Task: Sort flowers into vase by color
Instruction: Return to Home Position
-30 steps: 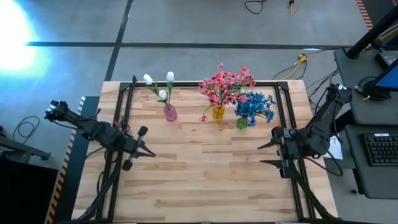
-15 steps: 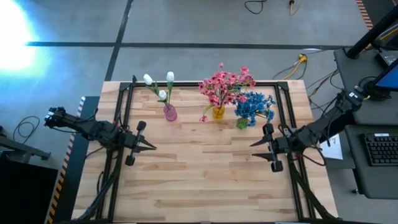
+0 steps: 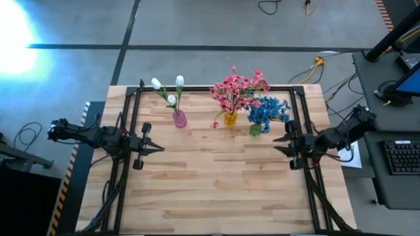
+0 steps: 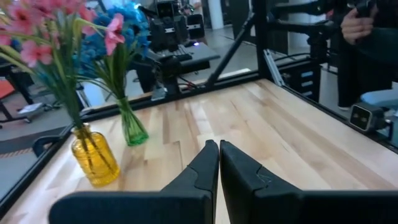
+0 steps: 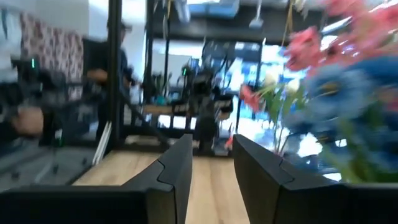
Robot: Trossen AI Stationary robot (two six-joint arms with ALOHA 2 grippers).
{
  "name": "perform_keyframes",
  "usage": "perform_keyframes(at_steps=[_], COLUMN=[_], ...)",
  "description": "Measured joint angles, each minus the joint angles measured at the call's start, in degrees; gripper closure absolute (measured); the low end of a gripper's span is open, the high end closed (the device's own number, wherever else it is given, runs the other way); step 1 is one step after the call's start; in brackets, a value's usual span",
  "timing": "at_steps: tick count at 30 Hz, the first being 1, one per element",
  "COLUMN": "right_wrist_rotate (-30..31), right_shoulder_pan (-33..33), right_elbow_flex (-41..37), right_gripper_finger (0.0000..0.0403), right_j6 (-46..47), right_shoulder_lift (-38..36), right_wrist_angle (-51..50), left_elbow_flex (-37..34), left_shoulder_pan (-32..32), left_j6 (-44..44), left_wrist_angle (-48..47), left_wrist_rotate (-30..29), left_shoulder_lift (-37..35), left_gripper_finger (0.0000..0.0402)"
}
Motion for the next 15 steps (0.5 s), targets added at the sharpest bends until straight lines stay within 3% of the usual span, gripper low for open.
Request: perform_keyframes(at_steps=[6, 9, 15], right_wrist_rotate=[2.41, 5.0, 14.52], right_shoulder_pan=[-0.17, -0.4, -0.74], right_elbow_flex=[-5.65, -5.54, -5.54], right_gripper_finger=[0.0298, 0.0299, 0.0306], right_j6=[-1.92, -1.59, -1.66], right_shoulder_lift=[-10.63, -9.94, -9.13], right_wrist_angle=[-0.56, -1.81, -1.85], left_elbow_flex=[-4.22, -5.7, -6.26], left_shoulder_pan=[0.53, 0.62, 0.81], left_j6=[-0.07, 0.09, -0.28], left_wrist_angle=[0.53, 0.77, 1.32], left_wrist_rotate=[0.36, 0.89, 0.45], left_shoulder_lift=[-6.99, -11.32, -10.58], left_gripper_finger=[0.0401, 0.0401, 0.0401])
